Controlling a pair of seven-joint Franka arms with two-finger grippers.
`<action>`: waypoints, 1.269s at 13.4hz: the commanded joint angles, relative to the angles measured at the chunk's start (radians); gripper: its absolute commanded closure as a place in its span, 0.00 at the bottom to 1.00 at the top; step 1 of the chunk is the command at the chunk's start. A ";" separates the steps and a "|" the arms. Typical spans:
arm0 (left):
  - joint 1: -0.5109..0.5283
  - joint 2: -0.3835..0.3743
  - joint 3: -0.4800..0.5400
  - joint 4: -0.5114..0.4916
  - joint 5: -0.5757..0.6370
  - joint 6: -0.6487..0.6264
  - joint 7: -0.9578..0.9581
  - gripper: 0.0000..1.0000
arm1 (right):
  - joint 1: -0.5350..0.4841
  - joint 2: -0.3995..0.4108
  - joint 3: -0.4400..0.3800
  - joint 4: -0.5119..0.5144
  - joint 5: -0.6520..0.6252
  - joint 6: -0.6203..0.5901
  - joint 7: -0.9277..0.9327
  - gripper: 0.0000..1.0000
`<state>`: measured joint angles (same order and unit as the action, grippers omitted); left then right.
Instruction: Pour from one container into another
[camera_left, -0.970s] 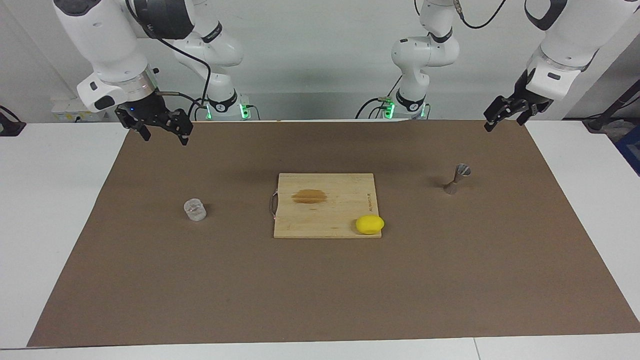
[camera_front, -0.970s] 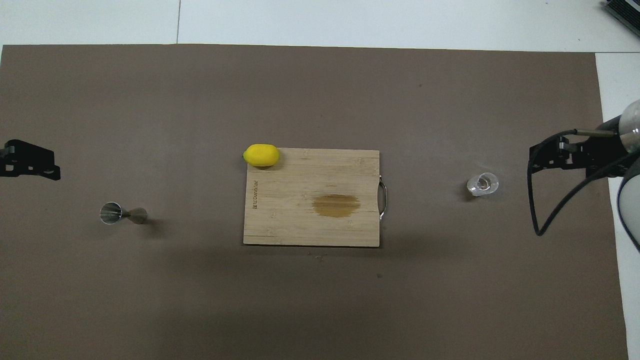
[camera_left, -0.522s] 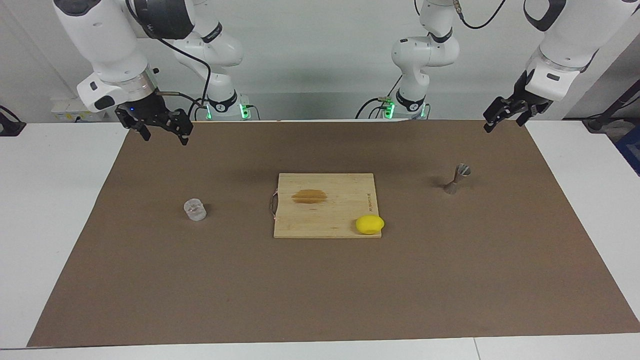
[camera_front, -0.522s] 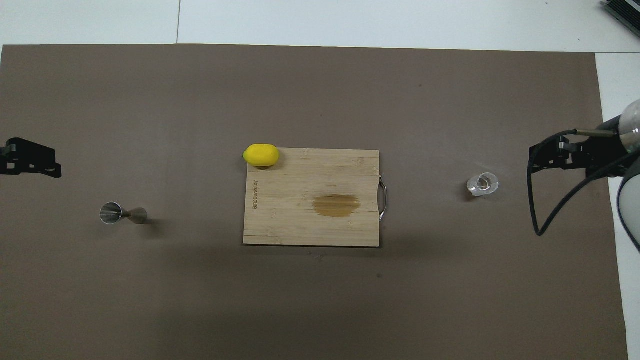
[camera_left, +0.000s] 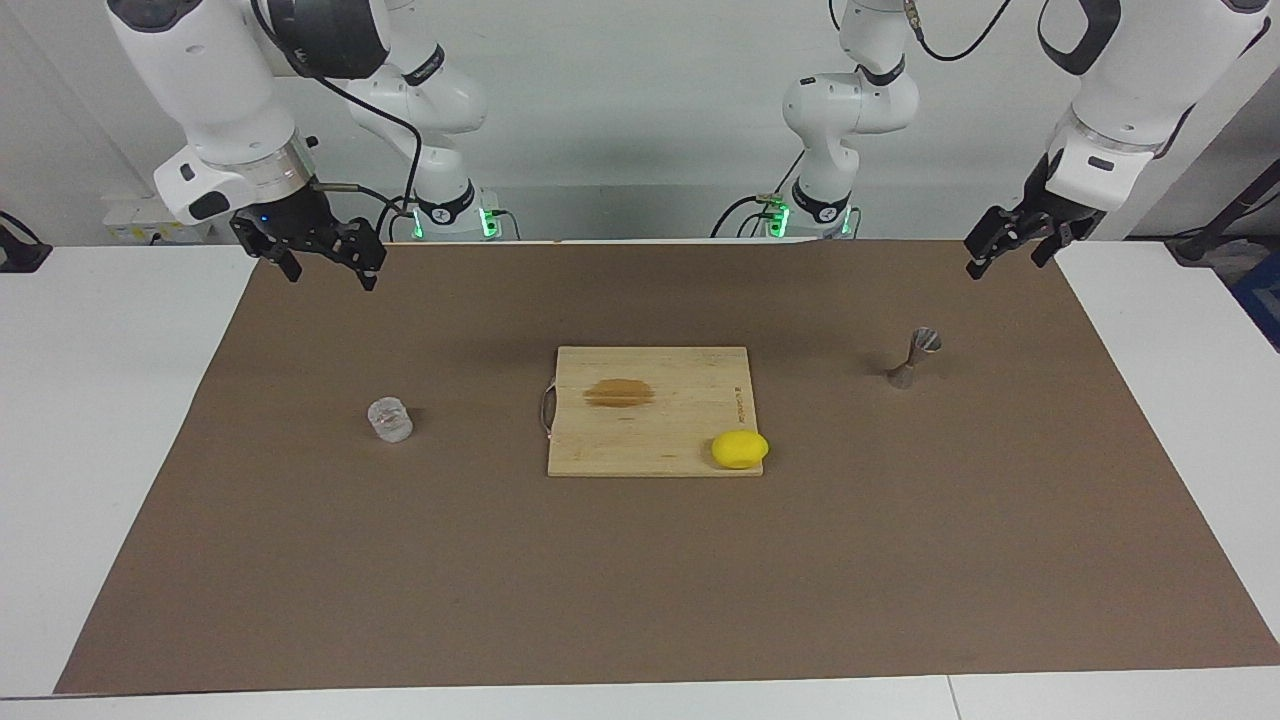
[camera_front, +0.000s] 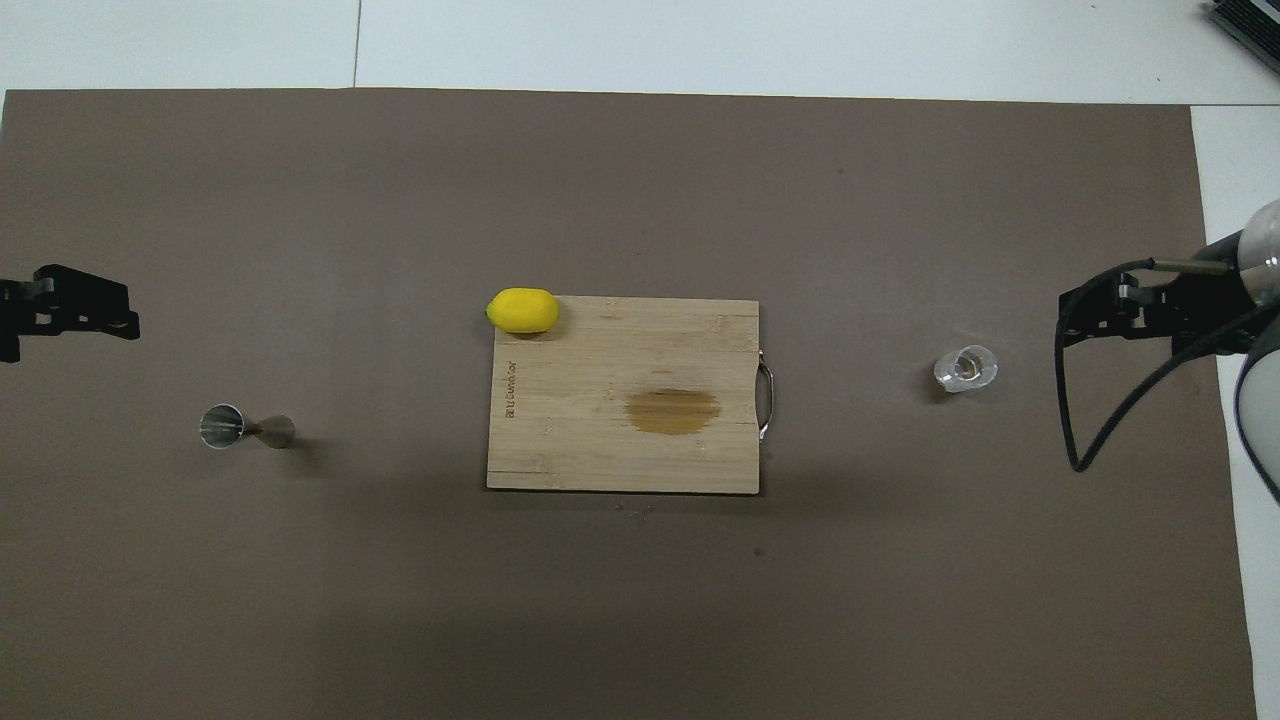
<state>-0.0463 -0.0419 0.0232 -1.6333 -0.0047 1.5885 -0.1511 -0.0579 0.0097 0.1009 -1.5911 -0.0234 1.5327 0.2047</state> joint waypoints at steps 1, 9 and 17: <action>-0.035 -0.068 0.001 -0.130 0.009 0.120 -0.011 0.00 | -0.008 -0.004 0.005 -0.001 -0.006 -0.011 -0.016 0.01; -0.058 -0.090 0.004 -0.187 0.009 0.228 -0.002 0.00 | -0.008 -0.004 0.005 -0.001 -0.006 -0.011 -0.016 0.01; -0.098 -0.078 0.000 -0.163 0.012 0.225 -0.015 0.00 | -0.008 -0.004 0.005 -0.001 -0.006 -0.011 -0.016 0.01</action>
<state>-0.1049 -0.1044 0.0134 -1.7839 -0.0050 1.7962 -0.1535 -0.0579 0.0097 0.1009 -1.5911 -0.0234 1.5327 0.2047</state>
